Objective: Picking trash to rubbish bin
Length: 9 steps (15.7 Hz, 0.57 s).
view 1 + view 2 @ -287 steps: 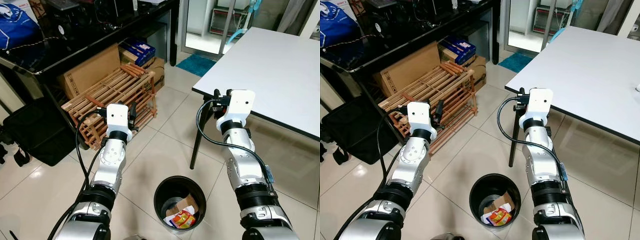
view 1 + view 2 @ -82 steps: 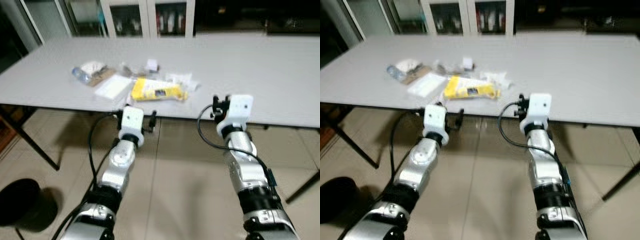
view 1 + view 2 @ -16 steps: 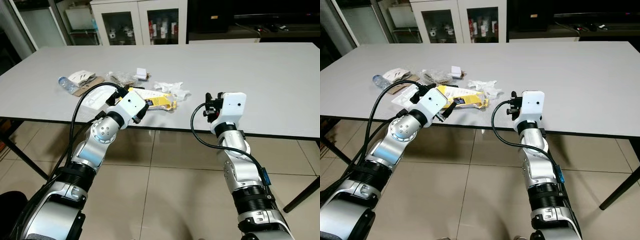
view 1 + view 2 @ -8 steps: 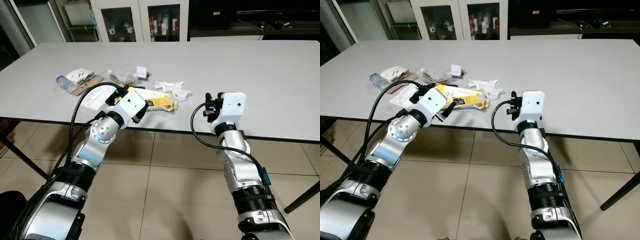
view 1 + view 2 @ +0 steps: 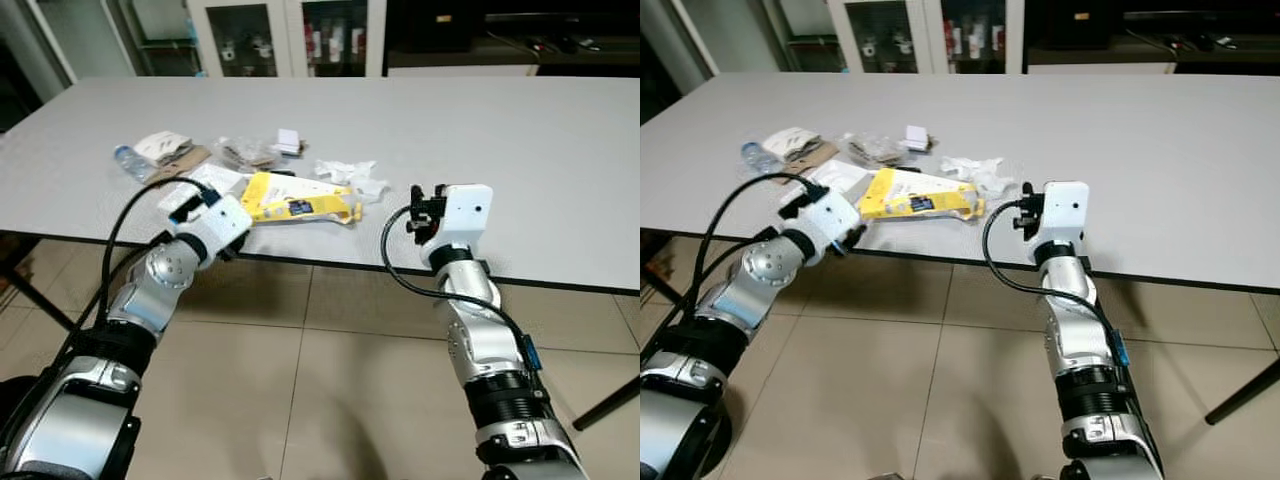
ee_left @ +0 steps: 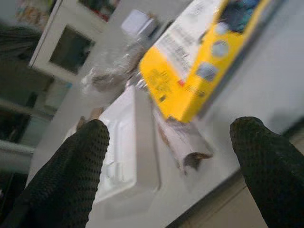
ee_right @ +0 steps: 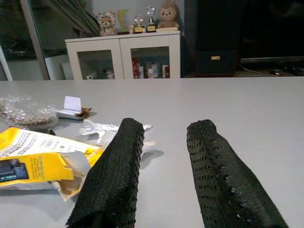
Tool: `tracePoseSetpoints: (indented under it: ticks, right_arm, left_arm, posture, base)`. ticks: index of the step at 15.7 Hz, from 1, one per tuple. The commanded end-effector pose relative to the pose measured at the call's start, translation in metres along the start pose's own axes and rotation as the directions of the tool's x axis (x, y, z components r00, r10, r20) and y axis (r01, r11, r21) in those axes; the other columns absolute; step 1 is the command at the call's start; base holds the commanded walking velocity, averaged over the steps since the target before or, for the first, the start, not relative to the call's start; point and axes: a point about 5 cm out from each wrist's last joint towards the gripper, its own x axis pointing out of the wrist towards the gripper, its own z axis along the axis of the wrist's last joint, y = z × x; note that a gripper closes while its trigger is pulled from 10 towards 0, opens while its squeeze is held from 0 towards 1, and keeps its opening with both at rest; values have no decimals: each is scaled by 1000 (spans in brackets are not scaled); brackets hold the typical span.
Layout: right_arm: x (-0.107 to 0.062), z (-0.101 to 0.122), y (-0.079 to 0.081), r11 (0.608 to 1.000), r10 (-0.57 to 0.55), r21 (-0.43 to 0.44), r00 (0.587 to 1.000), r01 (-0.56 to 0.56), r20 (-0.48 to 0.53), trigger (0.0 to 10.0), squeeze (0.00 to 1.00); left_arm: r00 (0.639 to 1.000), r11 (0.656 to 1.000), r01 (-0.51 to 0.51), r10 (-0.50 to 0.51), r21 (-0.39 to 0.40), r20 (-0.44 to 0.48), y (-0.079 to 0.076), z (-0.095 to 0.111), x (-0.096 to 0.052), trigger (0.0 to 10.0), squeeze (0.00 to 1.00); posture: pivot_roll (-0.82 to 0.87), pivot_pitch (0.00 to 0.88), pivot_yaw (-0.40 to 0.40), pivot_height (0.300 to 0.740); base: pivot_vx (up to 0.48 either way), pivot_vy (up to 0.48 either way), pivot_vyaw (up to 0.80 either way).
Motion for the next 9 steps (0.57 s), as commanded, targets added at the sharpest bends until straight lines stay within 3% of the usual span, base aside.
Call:
tracePoseSetpoints:
  ticks: [1,6,9]
  right_arm:
    - [2,2,2,1000,5,7,1000,-5,-2,10000,0]
    - [2,3,2,1000,5,6,1000,-5,0,10000,0]
    - [2,3,2,1000,4,6,1000,-4,1,10000,0]
  left_arm:
    - [998,998,51,-53,48,38,6,4,0,10000,0]
    - [995,996,80,-81,29,66,9,3,3,10000,0]
    - [993,995,93,-95,28,72,-1,4,8,10000,0]
  posture:
    - [9,3,100,740]
    - [8,0,101,740]
    - [-1,0,102,740]
  base:
    - [0,0,0]
    - [0,0,0]
    - [0,0,0]
